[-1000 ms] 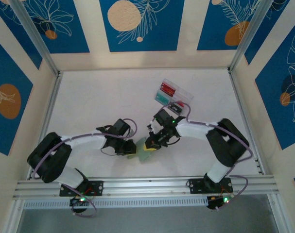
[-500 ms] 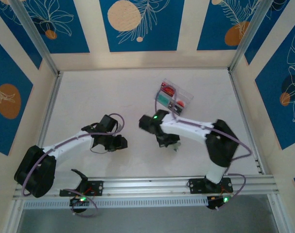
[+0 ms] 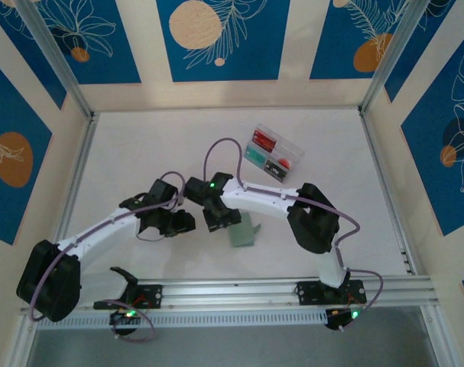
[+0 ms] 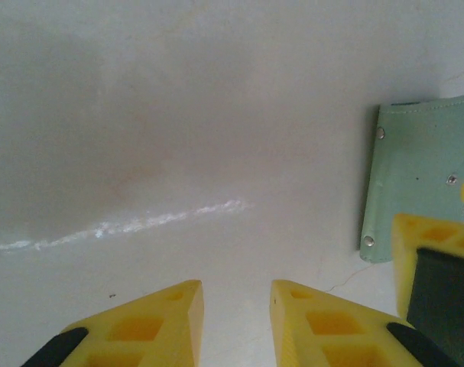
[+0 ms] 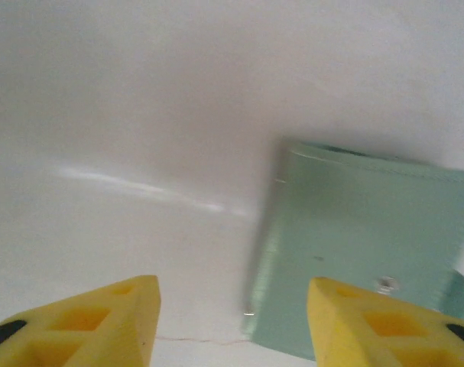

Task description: Put the credit cards into the card holder

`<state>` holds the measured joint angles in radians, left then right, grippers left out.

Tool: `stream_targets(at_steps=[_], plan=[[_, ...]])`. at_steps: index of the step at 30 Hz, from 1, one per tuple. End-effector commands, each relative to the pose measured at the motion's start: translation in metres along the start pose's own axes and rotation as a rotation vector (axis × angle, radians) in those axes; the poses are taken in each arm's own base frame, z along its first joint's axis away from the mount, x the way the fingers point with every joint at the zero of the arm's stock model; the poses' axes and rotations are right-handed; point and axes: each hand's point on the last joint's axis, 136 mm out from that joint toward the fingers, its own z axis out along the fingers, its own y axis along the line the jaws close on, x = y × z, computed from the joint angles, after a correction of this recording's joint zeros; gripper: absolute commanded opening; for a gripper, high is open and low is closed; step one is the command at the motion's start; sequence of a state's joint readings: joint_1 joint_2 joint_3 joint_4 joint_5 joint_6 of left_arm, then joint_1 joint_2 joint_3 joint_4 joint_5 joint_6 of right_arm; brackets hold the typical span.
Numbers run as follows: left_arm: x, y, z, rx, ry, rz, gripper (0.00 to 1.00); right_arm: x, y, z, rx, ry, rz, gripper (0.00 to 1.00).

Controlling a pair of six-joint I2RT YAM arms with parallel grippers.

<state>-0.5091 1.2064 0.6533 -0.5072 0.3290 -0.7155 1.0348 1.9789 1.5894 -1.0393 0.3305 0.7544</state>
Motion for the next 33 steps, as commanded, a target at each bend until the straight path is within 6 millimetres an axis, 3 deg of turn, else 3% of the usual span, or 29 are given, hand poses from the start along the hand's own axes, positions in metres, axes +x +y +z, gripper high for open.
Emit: stream_targets(at_steps=[1, 3, 5, 6, 8, 10, 14, 20, 33], plan=[[0.004, -0.001, -0.004, 0.007, 0.026, 0.002, 0.29, -0.010, 0.015, -0.049, -0.246, -0.054, -0.018, 0.53], [0.003, -0.013, -0.004, 0.039, 0.042, 0.040, 0.29, -0.009, -0.015, -0.058, -0.241, -0.054, 0.033, 0.44], [0.003, -0.027, -0.002, 0.058, 0.062, 0.087, 0.29, 0.000, -0.052, -0.054, -0.183, -0.012, 0.093, 0.31], [0.004, -0.036, 0.000, 0.068, 0.070, 0.112, 0.29, 0.006, -0.070, -0.051, -0.155, 0.000, 0.116, 0.28], [0.005, -0.054, 0.007, 0.096, 0.085, 0.156, 0.29, 0.017, -0.096, -0.045, -0.159, 0.019, 0.169, 0.28], [0.006, -0.068, 0.015, 0.100, 0.103, 0.191, 0.30, 0.027, -0.110, -0.043, -0.223, 0.041, 0.220, 0.32], [0.009, -0.090, 0.036, 0.097, 0.137, 0.246, 0.31, 0.032, -0.112, -0.043, -0.404, 0.057, 0.280, 0.37], [0.016, -0.114, 0.061, 0.096, 0.187, 0.309, 0.32, 0.038, -0.108, -0.028, -0.474, 0.103, 0.299, 0.37], [0.024, -0.115, 0.083, 0.094, 0.234, 0.282, 0.31, 0.053, -0.114, 0.000, -0.429, 0.179, 0.300, 0.27]])
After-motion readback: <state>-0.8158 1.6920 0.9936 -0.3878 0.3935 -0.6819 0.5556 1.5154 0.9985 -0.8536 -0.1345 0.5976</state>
